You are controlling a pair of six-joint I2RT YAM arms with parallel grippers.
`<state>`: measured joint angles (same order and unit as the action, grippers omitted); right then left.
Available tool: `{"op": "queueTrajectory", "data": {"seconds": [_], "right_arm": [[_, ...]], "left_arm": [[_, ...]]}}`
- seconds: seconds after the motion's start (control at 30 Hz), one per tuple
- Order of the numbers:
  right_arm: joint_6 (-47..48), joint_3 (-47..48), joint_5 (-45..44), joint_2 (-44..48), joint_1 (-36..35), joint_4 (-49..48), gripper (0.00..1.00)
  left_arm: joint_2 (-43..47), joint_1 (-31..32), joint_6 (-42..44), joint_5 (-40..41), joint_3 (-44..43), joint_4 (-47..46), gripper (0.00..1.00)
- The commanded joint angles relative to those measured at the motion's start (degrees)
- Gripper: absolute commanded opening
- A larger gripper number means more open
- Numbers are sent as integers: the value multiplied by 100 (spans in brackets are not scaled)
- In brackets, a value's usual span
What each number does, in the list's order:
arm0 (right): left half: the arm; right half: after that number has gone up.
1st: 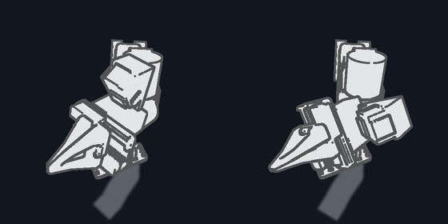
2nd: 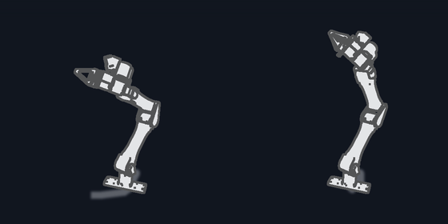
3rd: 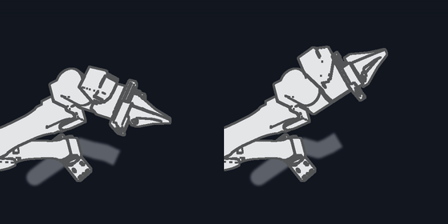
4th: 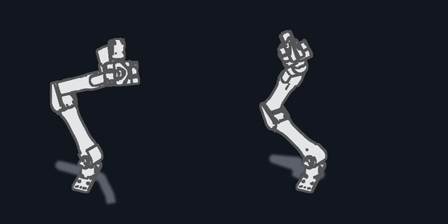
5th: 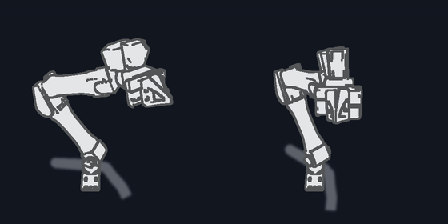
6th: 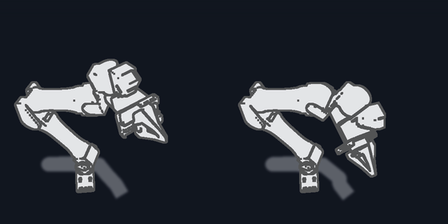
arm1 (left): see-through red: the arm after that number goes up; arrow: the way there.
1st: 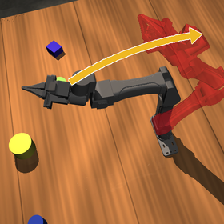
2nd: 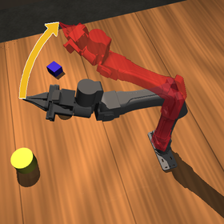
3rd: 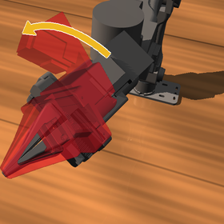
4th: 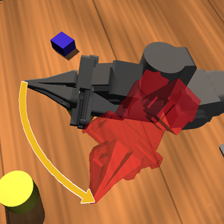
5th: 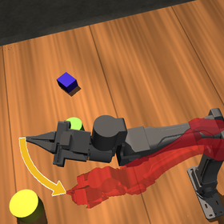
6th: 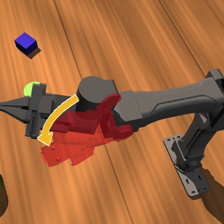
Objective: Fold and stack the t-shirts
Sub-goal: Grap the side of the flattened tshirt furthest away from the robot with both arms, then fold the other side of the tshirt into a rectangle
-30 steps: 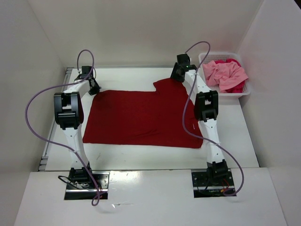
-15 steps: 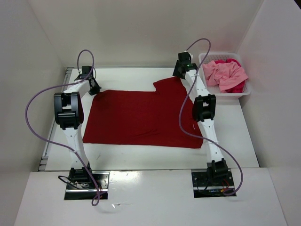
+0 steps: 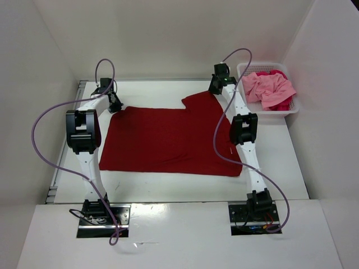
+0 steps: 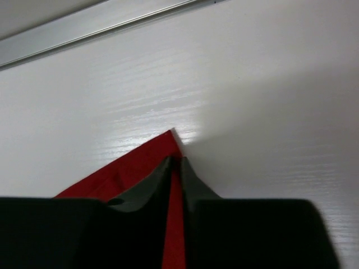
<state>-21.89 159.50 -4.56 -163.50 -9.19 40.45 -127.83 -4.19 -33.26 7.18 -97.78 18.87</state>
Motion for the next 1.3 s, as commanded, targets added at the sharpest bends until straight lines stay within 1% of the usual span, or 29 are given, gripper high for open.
{"op": "queueTrajectory", "data": {"seconds": [0.0, 0.13, 0.27, 0.33, 0.37, 0.43, 0.47, 0.5, 0.53, 0.57, 0.6, 0.63, 0.67, 0.73, 0.77, 0.8, 0.83, 0.9, 0.93, 1.0, 1.03, 1.07, 1.13, 1.2, 1.23, 1.27], "right_arm": [[-148, 344, 262, -288, 84, -2, 11], [-290, 608, 578, -69, 84, 200, 0], [-351, 608, 886, 528, 84, 411, 0], [-351, 434, 1105, 1081, 84, 848, 0], [-351, 363, 1158, 1083, 84, 851, 0], [-281, 135, 1220, 1504, 84, 1271, 0], [-281, -319, 1360, 1679, 84, 1342, 0], [-220, -1211, 1431, 2203, 84, 1230, 0], [-219, -1220, 1431, 2565, 84, 976, 0], [-219, -2499, 1431, 2969, 84, 626, 0], [-280, -3155, 1510, 3399, 84, 257, 0], [-394, -3693, 1580, 4056, 162, -217, 0], [-395, -4429, 1642, 4254, 163, -282, 0], [-308, -4926, 1713, 4554, 242, -283, 0], [-307, -5459, 1652, 4868, 242, -283, 0], [-246, -5761, 1590, 5054, 242, -370, 0], [-246, -6347, 1590, 5239, 242, -545, 0], [-246, -6825, 1659, 5749, 313, -616, 0], [-246, -7262, 1660, 5916, 313, -617, 0], [-246, -7643, 1660, 6382, 313, -678, 0], [-246, -7992, 1712, 6522, 313, -678, 0], [-246, -8153, 1713, 6820, 313, -678, 0], [-246, -8617, 1713, 7120, 313, -678, 0], [-246, -8865, 1713, 7384, 313, -573, 0], [-246, -9118, 1713, 7664, 313, -495, 0], [-359, -9617, 1713, 8276, 313, -268, 0]], "left_arm": [[74, 23, -23, -50, -84, -33, 0], [179, 23, -23, -50, -84, -33, 0], [434, -47, 29, 3, 48, -94, 0], [731, -47, 30, 3, 197, -147, 0], [733, -47, 99, 3, 267, -147, 0], [1013, -47, 100, 3, 521, -252, 0], [1101, -47, 100, -50, 610, -253, 0], [1268, -47, 152, -111, 750, -253, 0], [1356, -47, 153, -112, 751, -253, 0], [1436, -47, 153, -164, 830, -313, 0], [1610, -47, 153, -164, 987, -314, 0], [1690, -47, 153, -225, 1067, -366, 0], [1761, -47, 153, -287, 1146, -367, 0], [1876, -47, 153, -348, 1330, -367, 0], [1928, -47, 153, -349, 1331, -367, 0], [1929, -99, 153, -349, 1392, -297, 0], [1989, -100, 153, -401, 1471, -297, 0], [2164, -100, 100, -402, 1594, -192, 0], [2244, -161, 100, -454, 1656, -191, 0], [2516, -162, -40, -717, 1858, -43, 0], [2613, -162, -41, -770, 1937, -42, 0], [2806, -162, -41, -771, 2016, 37, 0], [2965, -222, -41, -841, 2227, 124, 0], [3220, -223, -41, -894, 2385, 195, 0], [3308, -284, -41, -894, 2456, 265, 0], [3778, -285, -41, -946, 2761, 388, 0]]}}
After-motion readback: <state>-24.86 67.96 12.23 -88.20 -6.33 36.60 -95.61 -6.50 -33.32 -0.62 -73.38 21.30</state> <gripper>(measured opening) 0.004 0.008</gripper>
